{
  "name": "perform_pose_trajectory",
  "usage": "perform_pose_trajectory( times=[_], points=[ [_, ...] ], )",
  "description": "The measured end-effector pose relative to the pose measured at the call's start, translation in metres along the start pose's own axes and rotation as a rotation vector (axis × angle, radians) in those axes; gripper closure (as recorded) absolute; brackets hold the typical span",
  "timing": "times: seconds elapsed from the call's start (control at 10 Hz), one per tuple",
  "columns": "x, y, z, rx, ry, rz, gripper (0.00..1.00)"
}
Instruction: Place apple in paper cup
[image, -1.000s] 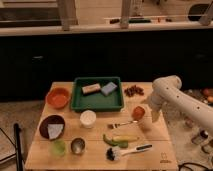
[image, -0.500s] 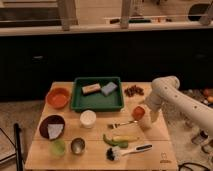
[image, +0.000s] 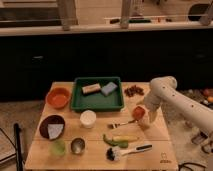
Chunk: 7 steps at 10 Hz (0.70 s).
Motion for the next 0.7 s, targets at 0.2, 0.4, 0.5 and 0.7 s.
perform_pose_trajectory(
  times=[0.2,0.4,0.5,0.7],
  points=[
    [-0.0011,-0.0013,-0.0048,0.015,-0.013,-0.008,0.20],
    [-0.0044,-0.0054,-0.0071,0.025,-0.029,-0.029,0.20],
    [-0.0050,-0.0043,-0.0069,0.022,-0.037,-0.038,0.20],
    [-0.0077,-0.0056,-0.0063,0.017,-0.050,-0.062,0.20]
  ],
)
